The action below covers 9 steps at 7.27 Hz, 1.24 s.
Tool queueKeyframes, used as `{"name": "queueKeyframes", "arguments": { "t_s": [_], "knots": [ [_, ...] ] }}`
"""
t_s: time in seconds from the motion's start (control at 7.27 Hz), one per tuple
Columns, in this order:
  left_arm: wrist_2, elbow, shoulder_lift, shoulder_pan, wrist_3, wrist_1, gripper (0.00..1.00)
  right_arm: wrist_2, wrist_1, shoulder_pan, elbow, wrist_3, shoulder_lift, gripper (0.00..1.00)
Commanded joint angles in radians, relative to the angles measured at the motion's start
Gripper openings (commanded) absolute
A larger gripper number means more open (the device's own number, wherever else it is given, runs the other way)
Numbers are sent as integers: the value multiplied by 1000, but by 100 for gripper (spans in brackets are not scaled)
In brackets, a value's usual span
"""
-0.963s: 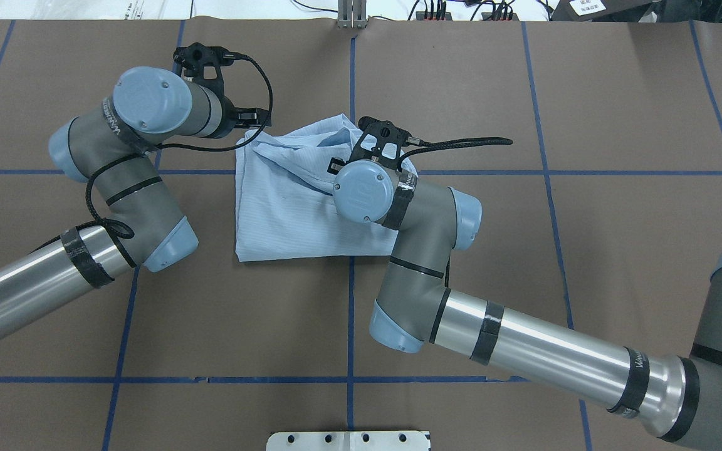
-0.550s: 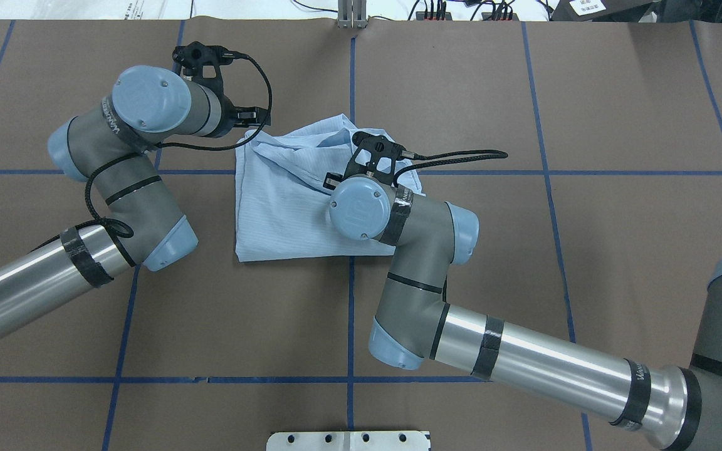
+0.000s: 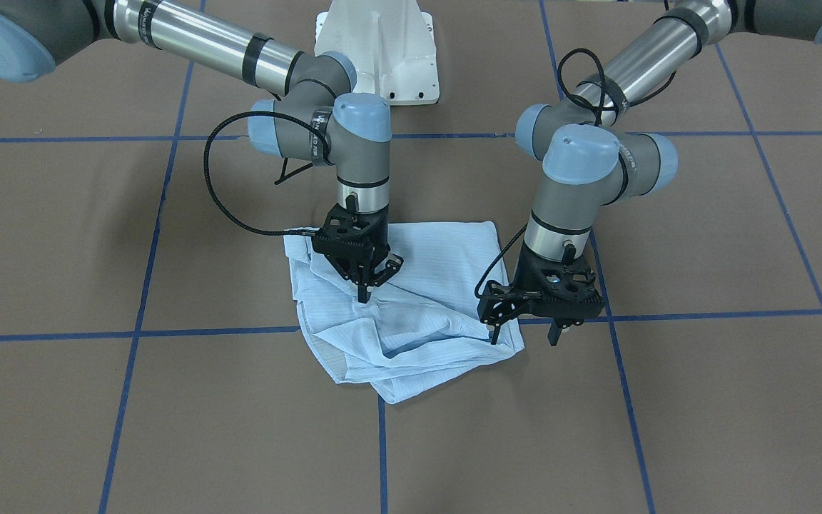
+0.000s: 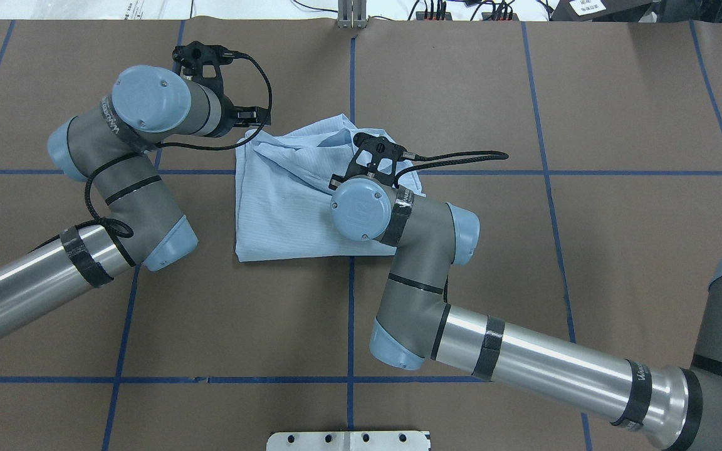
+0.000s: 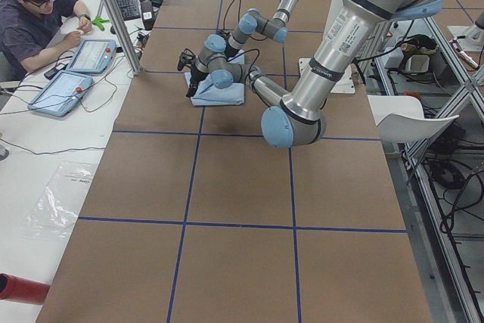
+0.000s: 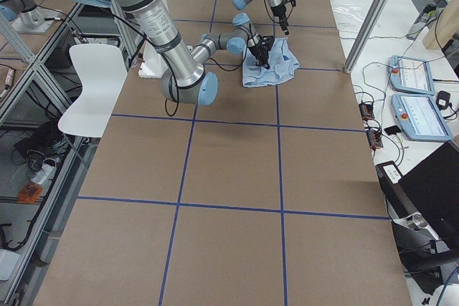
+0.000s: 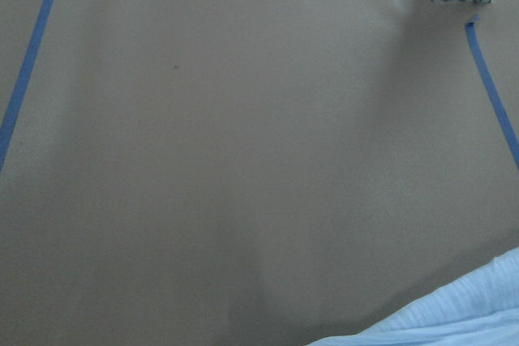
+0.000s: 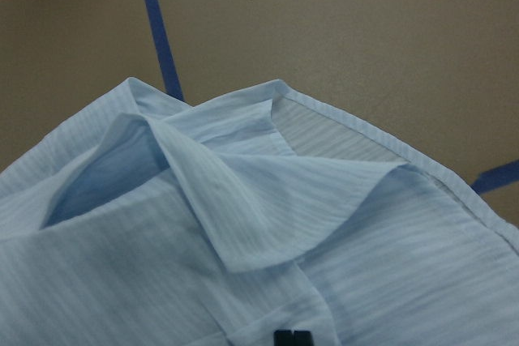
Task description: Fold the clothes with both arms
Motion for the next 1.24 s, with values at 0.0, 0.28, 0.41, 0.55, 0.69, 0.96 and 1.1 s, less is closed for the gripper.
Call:
{"name": "queueKeyframes", "arguments": {
  "t_s": [0.0, 0.28, 0.41, 0.55, 0.69, 0.96, 1.1],
  "knots": [
    [0, 0, 2, 0, 0, 0, 100, 1, 1, 40, 1, -51, 5, 0],
    [0, -3, 5, 0, -2, 0, 100, 1, 1, 97, -14, -73, 7, 0],
    [0, -9, 15, 0, -2, 0, 100, 1, 1, 106, -34, -76, 7, 0],
    [0, -11, 15, 0, -2, 0, 100, -5, 1, 108, -47, -76, 9, 0],
    [0, -15, 17, 0, -2, 0, 100, -7, 1, 108, -48, -76, 9, 26],
    [0, -17, 17, 0, 0, 0, 100, -2, 1, 114, -50, -82, 47, 100],
    [-2, -19, 17, 0, 0, 0, 100, 74, -11, 126, -32, -87, 64, 100]
  ]
}}
